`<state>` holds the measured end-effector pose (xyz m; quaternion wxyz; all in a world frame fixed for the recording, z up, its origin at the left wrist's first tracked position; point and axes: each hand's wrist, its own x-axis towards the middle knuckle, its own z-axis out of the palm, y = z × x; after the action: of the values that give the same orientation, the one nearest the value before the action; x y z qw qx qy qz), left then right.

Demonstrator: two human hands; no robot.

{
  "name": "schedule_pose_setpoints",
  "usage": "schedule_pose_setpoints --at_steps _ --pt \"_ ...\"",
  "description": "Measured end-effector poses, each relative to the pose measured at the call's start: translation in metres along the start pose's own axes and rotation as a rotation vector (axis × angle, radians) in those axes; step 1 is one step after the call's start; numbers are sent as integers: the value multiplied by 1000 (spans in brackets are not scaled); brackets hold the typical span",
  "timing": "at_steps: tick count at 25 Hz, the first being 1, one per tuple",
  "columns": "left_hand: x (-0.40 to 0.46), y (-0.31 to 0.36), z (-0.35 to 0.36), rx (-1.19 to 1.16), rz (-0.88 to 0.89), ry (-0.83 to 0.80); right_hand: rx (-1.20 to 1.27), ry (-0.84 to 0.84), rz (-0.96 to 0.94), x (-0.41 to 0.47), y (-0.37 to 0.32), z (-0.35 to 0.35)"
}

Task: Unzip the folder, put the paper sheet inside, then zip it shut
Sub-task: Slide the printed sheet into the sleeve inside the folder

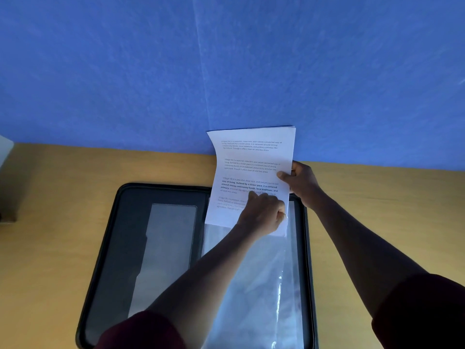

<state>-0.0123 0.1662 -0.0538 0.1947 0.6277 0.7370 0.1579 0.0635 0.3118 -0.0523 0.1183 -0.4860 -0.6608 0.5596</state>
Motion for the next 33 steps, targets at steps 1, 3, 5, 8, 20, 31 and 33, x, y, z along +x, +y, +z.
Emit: schedule_pose_setpoints --at_steps 1,3,5,8,20,31,33 --pt "3 1 0 7 -11 11 10 -15 9 -2 2 -1" --pt "10 1 0 21 -21 39 24 -51 23 -5 4 -3" --pt "15 1 -2 20 -26 54 10 -102 31 -9 9 -5" --pt "21 -1 -2 12 -29 49 -10 -147 47 -11 17 -7" --pt "-4 -54 -28 75 -140 -5 29 -100 -1 0 0 -4" --pt "-1 -50 -18 61 -167 19 -144 -226 12 -15 14 -6" --pt "-2 -50 -17 46 -176 26 -58 -155 28 -9 10 -4"
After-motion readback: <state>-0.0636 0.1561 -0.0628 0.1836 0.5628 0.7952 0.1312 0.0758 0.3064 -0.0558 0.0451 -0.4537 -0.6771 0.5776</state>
